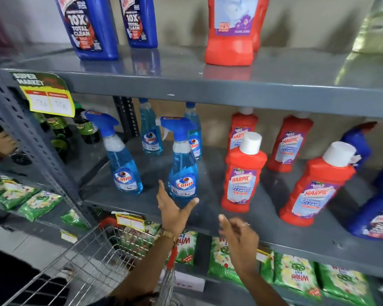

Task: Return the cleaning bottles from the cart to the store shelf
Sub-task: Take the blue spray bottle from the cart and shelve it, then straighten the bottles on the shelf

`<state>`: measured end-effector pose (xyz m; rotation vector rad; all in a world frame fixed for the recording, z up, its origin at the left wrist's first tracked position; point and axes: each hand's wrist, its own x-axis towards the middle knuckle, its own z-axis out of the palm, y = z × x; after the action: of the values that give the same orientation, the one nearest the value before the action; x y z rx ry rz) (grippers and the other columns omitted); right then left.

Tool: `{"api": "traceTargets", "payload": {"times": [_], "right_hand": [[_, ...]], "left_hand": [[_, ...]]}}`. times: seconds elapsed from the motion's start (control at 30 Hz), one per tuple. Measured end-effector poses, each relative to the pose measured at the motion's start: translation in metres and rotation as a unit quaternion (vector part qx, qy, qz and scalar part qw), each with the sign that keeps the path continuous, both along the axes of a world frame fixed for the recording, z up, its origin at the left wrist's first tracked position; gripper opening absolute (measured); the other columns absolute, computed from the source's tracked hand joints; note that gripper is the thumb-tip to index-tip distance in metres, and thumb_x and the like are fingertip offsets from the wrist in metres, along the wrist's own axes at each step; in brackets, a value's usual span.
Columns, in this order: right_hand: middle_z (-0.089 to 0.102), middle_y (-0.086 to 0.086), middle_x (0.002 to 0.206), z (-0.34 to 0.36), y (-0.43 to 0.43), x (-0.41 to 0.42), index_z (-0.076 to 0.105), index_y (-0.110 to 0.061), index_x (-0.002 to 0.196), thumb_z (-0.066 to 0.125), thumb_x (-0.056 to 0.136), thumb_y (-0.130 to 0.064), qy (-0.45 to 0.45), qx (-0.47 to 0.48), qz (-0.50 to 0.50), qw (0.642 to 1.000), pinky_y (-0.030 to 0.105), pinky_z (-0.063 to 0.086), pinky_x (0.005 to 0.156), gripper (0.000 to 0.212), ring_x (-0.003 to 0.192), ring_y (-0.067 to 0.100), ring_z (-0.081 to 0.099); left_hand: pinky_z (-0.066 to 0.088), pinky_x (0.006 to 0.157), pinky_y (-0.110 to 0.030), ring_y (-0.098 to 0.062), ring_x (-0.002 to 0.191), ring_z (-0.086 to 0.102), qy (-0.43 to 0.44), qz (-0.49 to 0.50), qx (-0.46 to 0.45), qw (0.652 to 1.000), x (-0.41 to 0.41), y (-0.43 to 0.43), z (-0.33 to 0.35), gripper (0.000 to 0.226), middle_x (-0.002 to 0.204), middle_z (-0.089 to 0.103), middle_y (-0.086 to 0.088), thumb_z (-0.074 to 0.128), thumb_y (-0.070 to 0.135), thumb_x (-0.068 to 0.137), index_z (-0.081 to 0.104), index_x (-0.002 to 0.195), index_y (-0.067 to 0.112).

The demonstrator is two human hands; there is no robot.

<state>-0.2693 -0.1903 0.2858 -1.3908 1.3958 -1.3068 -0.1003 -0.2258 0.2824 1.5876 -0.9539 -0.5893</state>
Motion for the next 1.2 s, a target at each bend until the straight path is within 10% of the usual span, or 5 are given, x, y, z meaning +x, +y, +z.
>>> {"api": "traceTargets", "payload": {"times": [0.17,0.3,0.83,1.03,1.2], "right_hand": [[0.045,0.010,0.113,0.002,-0.015,-0.066,0.044,-0.010,0.121,0.079,0.060,-0.040,0.007,-0.073,-0.298,0.952,0.039,0.036,0.095,0.077,0.108,0.028,0.044],[0.035,0.029,0.140,-0.002,-0.050,-0.110,0.023,0.003,0.140,0.091,0.046,-0.036,0.082,0.008,-0.328,0.941,0.048,0.020,0.109,0.122,0.132,0.036,0.028],[0.061,0.023,0.117,-0.006,-0.060,-0.127,0.044,0.000,0.121,0.088,0.058,-0.015,0.067,0.008,-0.280,0.958,0.028,0.039,0.087,0.078,0.105,0.035,0.060],[0.036,0.018,0.145,-0.007,-0.056,-0.131,0.024,-0.002,0.141,0.090,0.053,-0.027,0.060,-0.029,-0.248,0.966,0.026,0.025,0.106,0.113,0.134,0.029,0.034],[0.013,0.025,0.150,-0.016,-0.029,-0.171,0.009,-0.002,0.146,0.081,0.054,-0.053,0.017,-0.101,-0.354,0.930,0.028,0.012,0.116,0.127,0.141,0.030,0.017]], "left_hand": [[0.026,0.113,-0.051,-0.036,0.135,0.028,-0.087,0.064,0.020,0.994,-0.012,-0.024,0.005,0.133,0.145,0.029,-0.020,0.091,0.036,0.044,0.010,0.146,0.010],[0.035,0.108,-0.054,-0.040,0.125,0.038,-0.133,0.081,0.016,0.988,-0.014,-0.028,-0.001,0.115,0.131,0.041,-0.022,0.088,0.027,0.050,0.021,0.141,0.006],[0.038,0.107,-0.055,-0.038,0.128,0.037,-0.130,0.086,-0.002,0.988,-0.011,-0.024,-0.004,0.119,0.138,0.036,-0.023,0.088,0.015,0.048,0.017,0.143,0.008],[0.015,0.117,-0.058,-0.037,0.143,0.009,-0.122,0.120,-0.023,0.985,-0.044,0.000,-0.001,0.125,0.153,0.015,-0.021,0.083,0.041,0.053,0.005,0.147,0.014],[0.021,0.118,-0.050,-0.029,0.144,0.016,-0.144,-0.056,-0.092,0.984,-0.122,0.030,-0.010,0.114,0.155,0.016,-0.012,0.073,0.050,0.061,0.005,0.145,0.016]]}}
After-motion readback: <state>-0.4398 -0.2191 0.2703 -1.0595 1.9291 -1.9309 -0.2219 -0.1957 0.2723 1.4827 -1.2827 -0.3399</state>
